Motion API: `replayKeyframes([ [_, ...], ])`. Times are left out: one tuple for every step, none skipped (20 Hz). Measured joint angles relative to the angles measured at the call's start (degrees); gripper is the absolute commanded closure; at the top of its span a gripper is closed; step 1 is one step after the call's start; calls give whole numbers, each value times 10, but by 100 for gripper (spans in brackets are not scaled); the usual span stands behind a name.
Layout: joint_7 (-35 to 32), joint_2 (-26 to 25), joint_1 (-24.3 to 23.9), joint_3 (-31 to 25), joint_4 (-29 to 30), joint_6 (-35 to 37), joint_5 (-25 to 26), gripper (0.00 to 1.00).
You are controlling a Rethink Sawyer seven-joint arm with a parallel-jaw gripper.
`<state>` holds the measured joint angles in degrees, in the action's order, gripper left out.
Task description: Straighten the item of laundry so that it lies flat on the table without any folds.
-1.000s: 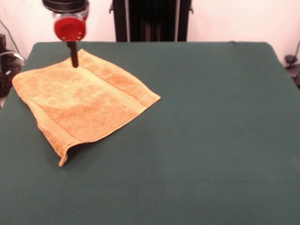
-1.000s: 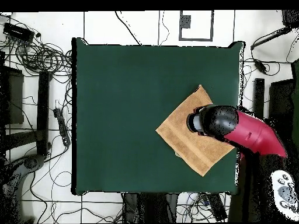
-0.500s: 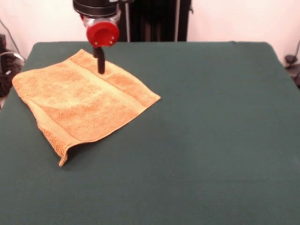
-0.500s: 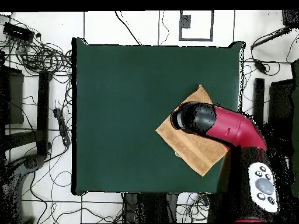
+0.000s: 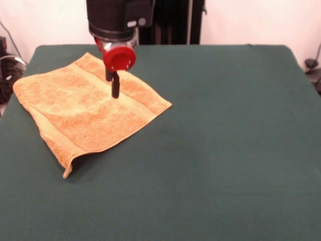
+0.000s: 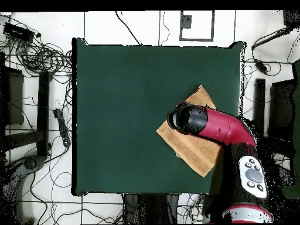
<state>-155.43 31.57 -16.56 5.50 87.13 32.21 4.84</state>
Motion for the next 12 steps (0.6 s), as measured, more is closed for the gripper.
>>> replayKeyframes([
  [0,-5,0,0,0,-9,-1,0],
  [0,-17,1,-1,0,-29,-4,0],
  [0,-25,2,-1,1,-42,-7,0],
  [0,-28,3,-1,1,-48,-10,0],
  [0,-35,5,-1,0,-57,-15,0],
  [0,-39,6,-1,1,-62,-19,0],
  [-1,-48,13,0,1,-68,-30,0],
  [-1,-56,19,0,1,-74,-41,0],
  [-2,-62,28,1,2,-74,-54,0],
  [-4,-68,36,1,2,-74,-68,0],
  [-5,-70,42,1,4,-73,-77,0],
  [-6,-73,48,1,5,-73,-87,0],
])
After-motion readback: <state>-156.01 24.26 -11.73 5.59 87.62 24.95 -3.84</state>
